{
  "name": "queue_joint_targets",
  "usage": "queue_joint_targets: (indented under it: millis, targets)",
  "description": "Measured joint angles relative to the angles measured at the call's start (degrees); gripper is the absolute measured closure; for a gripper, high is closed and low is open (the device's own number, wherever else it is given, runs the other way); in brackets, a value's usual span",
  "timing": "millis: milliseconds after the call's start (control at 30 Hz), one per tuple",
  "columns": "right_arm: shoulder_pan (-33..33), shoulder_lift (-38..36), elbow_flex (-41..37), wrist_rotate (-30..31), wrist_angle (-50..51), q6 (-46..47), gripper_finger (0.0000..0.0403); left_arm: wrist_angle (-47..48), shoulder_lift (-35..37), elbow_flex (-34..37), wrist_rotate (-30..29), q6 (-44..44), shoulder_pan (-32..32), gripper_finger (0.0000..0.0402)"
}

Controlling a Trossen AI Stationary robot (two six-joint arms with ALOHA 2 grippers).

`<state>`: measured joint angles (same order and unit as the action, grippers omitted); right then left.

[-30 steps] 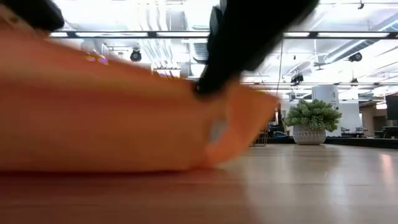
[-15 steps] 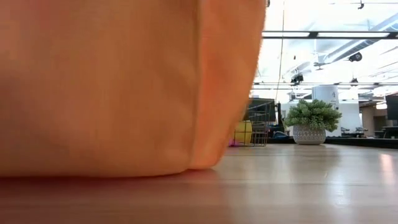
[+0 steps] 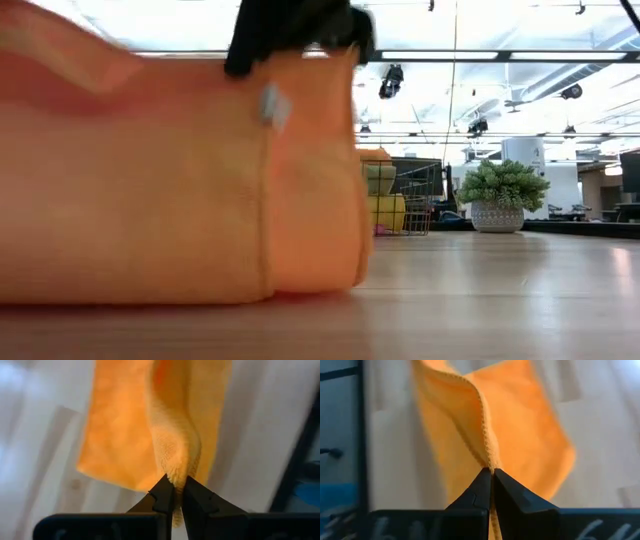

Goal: Fold microfiber towels
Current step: Fold the orange microfiber cloth

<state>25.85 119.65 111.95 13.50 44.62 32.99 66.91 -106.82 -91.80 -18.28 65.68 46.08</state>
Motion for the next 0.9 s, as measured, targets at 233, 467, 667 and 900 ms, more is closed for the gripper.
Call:
queue_joint_targets:
  millis: [233, 467, 667, 900]
  targets:
    - [-5.22, 1.31, -0.57, 1.31, -0.37, -1.55, 0.0394, 2.78, 0.03, 2.69, -1.73, 0.08, -2.7, 0.0389]
    - [-8.47, 3.83, -1.65, 0.24, -0.89, -3.0, 0.0394, 3.15, 0.03, 7.88, -1.72, -0.33, -5.3, 0.0389]
    - [-9.92, 4.38, -2.57, 0.01, -2.16, -3.98, 0.0389, 3.14, 0.03, 10.8, -1.86, -3.16, -6.51, 0.0389]
    - [-10.44, 4.4, -1.84, -0.44, -2.77, -6.09, 0.0327, 3.67, 0.03, 12.84, -0.19, -3.4, -7.73, 0.0349]
